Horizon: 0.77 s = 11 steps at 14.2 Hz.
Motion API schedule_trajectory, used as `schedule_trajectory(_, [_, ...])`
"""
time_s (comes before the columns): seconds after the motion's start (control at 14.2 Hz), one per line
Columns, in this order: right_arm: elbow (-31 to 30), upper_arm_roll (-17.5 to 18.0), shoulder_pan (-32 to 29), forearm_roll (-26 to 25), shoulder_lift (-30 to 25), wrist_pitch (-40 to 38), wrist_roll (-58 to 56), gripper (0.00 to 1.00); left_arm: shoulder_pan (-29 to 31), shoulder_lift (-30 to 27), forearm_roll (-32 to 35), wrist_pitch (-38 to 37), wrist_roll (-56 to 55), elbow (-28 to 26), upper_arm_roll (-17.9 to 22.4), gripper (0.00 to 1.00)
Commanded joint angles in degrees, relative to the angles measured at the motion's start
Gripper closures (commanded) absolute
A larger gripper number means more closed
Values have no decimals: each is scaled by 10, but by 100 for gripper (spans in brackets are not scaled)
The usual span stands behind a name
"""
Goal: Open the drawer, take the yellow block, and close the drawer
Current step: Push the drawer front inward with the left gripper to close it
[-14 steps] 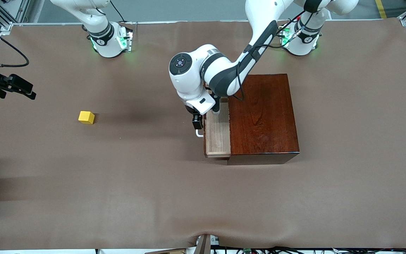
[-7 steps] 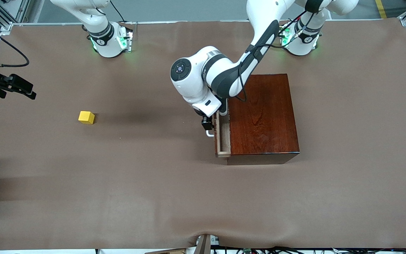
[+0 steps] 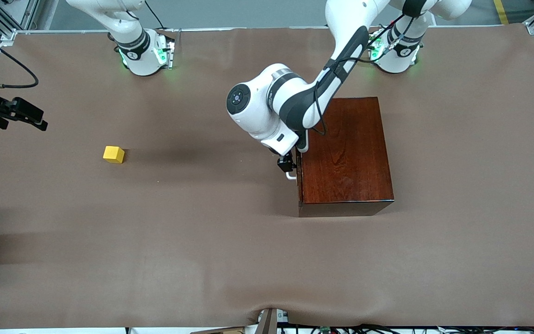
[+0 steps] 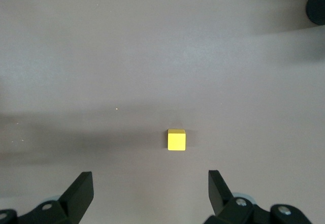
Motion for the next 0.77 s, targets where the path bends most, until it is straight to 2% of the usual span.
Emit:
schedule_trajectory(0.0, [13,0,2,-10,4,-9,4,0,1,-3,22,-26,5,-9,3,0])
schedule_trajectory(0.49, [13,0,2,-10,4,-9,4,0,-13,-11,14,-23,-1,13,-5,0])
schedule_trajectory(0.7, [13,0,2,-10,4,-9,4,0,-7,-45,14,-21,6,26,-4,0])
